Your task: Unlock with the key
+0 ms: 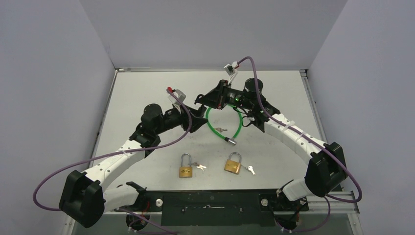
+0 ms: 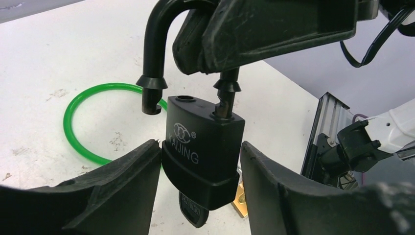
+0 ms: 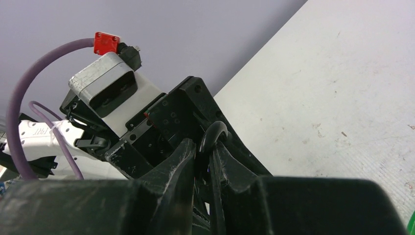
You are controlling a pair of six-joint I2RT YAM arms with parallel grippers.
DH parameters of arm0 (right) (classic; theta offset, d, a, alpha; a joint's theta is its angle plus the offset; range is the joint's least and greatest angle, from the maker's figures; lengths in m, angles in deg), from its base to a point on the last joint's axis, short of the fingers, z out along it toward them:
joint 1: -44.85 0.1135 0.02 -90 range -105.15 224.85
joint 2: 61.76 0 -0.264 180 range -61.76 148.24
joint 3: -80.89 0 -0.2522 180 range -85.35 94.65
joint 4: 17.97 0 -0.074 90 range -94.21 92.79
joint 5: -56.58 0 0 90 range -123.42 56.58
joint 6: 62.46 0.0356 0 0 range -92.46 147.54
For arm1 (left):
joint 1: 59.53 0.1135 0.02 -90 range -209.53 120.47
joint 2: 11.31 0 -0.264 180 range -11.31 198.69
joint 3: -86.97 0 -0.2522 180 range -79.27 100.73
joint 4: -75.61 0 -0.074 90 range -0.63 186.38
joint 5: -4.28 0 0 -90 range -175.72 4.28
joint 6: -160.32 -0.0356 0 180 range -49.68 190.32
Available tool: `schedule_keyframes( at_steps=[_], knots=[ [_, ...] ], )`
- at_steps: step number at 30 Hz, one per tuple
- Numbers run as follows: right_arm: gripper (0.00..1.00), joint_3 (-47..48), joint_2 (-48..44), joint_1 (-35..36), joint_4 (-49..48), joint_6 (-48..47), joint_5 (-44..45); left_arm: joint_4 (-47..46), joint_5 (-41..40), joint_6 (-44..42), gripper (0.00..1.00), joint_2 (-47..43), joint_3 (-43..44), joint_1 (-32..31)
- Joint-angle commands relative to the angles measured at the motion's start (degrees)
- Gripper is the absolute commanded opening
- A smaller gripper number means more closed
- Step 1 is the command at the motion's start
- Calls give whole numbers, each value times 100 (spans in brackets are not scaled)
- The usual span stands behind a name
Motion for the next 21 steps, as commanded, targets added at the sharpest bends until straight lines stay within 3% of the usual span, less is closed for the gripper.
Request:
schedule_keyframes(
  at_steps=[1,5,7,9,11,13,17,21],
  knots=[
    [0,70,-356,-48,-964,152,-132,-230,-97,38,53,-110,38,-35],
    [0,44,-307,-58,-1050,191,-195,-565,-32,297,40,-46,-5,-30],
    [0,22,-282,-82,-1133,214,-242,-719,62,387,17,-10,-23,-28],
    [0,-49,-250,-121,-1303,270,-335,-751,115,426,1,14,-9,-22],
    [0,-115,-195,-189,-1551,405,-467,-747,146,467,0,18,-17,10],
    [10,-99,-93,-258,-1614,535,-533,-797,193,581,0,10,-53,66],
    [54,-12,63,-379,-1319,588,-298,-883,237,953,0,8,-102,258],
    [71,38,53,-534,-641,427,276,-870,496,1633,0,192,-84,635]
  ],
)
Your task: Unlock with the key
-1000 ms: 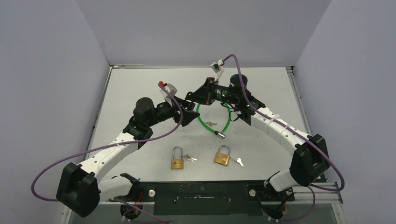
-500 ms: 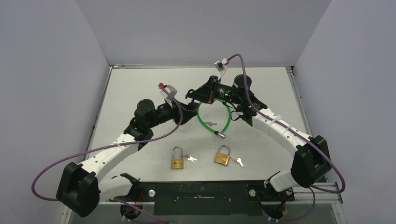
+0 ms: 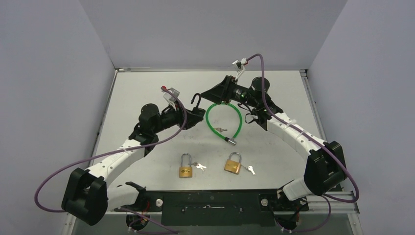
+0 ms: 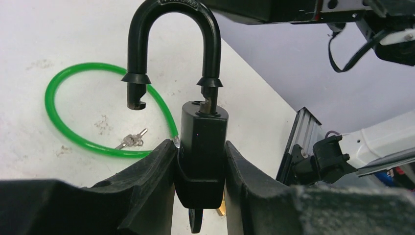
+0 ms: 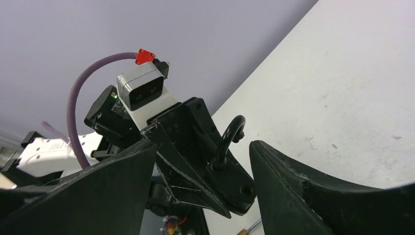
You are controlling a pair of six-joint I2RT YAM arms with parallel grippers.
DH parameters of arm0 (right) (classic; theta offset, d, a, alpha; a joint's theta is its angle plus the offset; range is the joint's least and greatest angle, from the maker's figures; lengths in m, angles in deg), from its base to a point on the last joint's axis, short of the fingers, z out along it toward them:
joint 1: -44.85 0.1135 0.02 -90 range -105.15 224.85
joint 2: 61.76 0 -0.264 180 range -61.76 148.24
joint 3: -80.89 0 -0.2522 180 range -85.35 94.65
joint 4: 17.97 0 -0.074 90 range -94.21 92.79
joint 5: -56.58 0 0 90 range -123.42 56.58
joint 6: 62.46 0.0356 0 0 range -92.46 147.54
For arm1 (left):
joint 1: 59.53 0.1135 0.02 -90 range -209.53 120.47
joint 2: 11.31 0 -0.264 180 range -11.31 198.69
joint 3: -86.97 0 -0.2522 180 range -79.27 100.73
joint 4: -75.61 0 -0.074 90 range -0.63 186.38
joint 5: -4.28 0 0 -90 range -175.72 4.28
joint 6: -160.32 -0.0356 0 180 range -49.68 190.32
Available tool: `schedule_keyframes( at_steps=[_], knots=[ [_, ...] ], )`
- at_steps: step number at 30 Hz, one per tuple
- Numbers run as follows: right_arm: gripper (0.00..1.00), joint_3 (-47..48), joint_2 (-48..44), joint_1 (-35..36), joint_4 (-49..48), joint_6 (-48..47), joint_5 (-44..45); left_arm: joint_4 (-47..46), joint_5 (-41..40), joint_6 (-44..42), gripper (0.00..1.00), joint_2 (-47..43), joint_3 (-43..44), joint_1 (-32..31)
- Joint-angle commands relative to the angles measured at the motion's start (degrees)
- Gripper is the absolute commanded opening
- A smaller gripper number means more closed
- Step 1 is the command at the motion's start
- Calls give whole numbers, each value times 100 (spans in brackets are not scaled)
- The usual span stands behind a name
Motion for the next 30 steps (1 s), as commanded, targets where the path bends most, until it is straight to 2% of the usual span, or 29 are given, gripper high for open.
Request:
schedule_keyframes(
  at_steps=[1,4,7,11,16,22,30],
  knots=[
    [73,216,-12,-206,294,-119,645,-473,397,941,0,228,149,479],
    [76,186,-40,-330,821,-177,1017,-405,748,1413,0,549,231,821],
    [76,174,-64,-401,1228,-249,1247,-72,696,1611,0,798,324,1132],
    [76,18,-150,-427,1486,-291,1444,878,296,1532,0,1142,558,1577],
    [76,-152,-257,-452,1787,-340,1624,1523,-11,1362,0,1757,873,2124],
    [76,-316,-392,-497,1965,-408,1803,2087,54,938,0,3027,1866,2525],
    [75,-230,-335,-546,2007,-425,1879,1801,169,1219,1,4314,2727,2614]
  ],
)
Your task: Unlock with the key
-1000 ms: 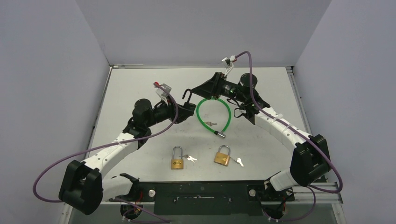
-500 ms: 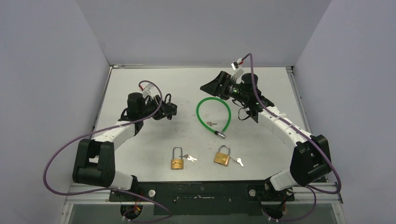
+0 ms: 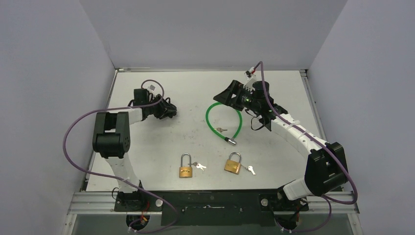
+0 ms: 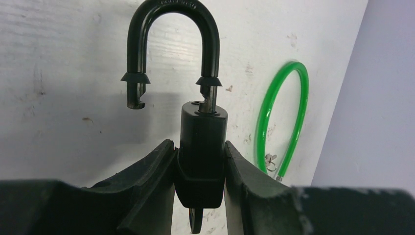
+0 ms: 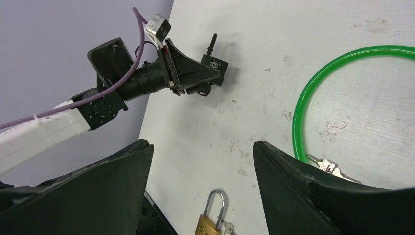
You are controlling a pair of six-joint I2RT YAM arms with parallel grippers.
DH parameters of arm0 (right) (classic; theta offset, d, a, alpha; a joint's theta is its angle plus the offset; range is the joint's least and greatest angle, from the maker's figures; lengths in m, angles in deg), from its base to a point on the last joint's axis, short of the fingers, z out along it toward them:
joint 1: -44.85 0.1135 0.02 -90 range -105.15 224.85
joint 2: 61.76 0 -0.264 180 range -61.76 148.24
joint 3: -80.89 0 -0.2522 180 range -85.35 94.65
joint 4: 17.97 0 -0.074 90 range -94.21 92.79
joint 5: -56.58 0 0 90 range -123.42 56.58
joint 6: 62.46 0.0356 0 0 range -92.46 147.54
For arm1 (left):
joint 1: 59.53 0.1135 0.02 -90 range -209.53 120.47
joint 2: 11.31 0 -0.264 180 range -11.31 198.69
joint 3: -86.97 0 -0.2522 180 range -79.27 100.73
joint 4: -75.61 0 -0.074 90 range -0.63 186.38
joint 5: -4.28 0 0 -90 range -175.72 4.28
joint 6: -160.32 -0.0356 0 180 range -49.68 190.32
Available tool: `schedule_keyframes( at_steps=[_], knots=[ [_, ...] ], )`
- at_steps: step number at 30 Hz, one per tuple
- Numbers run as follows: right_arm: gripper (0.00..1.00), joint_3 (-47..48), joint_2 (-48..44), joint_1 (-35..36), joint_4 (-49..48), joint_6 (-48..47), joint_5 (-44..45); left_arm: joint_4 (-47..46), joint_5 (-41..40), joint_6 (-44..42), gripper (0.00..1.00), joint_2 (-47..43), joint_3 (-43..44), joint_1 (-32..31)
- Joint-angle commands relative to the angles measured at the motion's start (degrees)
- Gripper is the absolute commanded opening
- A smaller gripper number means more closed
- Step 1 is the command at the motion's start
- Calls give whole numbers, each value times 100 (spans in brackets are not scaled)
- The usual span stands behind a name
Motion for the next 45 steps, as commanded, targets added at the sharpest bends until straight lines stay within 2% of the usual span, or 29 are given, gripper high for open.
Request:
schedule_keyframes(
  at_steps=[1,4,9,12,21,24,29,36,45],
  knots=[
    [75,130,-243,-51,-110,-101,159,-343,155,53,4,303,650,17],
    [75,181,-213,-49,-88,-128,112,-293,175,109,15,586,874,42],
    [75,193,-229,-55,-18,-153,187,-100,2,105,53,725,1038,49],
    [75,201,-238,-49,66,-184,265,361,-329,-146,65,673,1121,48],
    [75,236,-303,-41,521,-405,486,1894,-1126,-974,74,266,1258,45],
    [75,201,-331,-31,695,-493,528,2129,-1415,-1250,76,-48,1133,47],
    [75,106,-371,152,952,-829,564,2189,-1389,-1465,78,-596,864,49],
    [70,443,-132,1445,2000,-2425,1080,2272,-1748,-1478,78,-1846,314,44],
    [57,763,864,3331,2923,-3494,1908,2285,-1857,-1341,78,-3252,-666,44]
  ],
)
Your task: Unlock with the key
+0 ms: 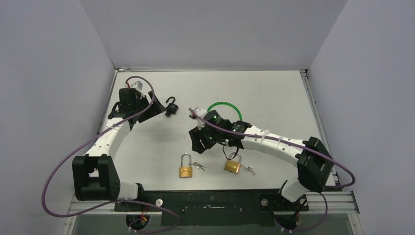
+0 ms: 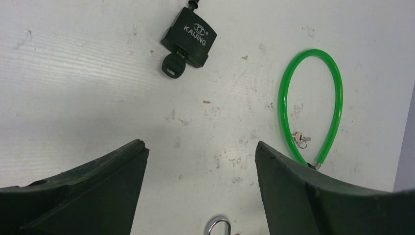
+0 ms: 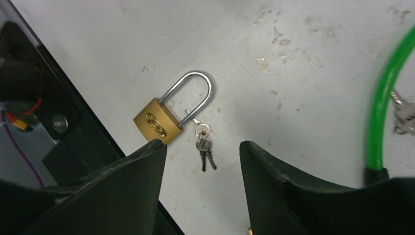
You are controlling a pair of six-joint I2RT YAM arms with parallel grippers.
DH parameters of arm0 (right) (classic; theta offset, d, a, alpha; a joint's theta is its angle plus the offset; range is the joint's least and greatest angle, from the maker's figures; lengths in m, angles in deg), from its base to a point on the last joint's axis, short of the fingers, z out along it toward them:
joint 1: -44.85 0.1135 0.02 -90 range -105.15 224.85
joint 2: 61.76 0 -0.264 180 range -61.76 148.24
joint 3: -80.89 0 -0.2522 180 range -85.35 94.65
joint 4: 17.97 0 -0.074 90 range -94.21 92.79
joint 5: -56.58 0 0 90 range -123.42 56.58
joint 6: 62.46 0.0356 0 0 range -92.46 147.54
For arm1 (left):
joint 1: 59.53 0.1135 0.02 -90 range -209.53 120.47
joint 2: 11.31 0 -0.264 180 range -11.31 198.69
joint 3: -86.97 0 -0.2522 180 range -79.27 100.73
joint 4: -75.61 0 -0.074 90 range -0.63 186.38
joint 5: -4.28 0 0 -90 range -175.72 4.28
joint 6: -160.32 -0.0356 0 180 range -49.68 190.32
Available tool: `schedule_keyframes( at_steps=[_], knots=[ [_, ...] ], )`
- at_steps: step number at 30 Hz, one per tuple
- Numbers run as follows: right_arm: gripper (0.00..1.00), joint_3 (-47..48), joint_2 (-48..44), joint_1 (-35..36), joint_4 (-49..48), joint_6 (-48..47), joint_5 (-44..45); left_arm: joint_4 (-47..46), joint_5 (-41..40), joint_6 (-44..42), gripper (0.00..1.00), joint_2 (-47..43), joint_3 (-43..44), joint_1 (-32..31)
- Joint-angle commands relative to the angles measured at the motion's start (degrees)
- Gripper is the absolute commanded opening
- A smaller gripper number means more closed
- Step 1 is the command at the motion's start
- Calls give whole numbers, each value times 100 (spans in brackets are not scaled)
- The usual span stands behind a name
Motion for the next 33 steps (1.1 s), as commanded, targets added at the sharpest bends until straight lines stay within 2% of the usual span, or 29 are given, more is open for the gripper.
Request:
schedule_keyframes(
  at_steps=[1,8,16,26,33],
  knots=[
    [55,347,569,653,631,-727,643,-29,-76,23,78,-589,-409,31],
    [51,605,1278,1054,997,-743,1078,-44,-40,152,77,-833,-784,38],
    [46,774,1743,1149,892,-748,1094,-115,-22,191,77,-816,-867,34],
    [28,869,2098,1256,737,-642,1191,-185,2,203,77,-747,-911,34],
    [21,757,2177,1263,628,-595,1440,-206,-29,195,77,-780,-946,36]
  ],
)
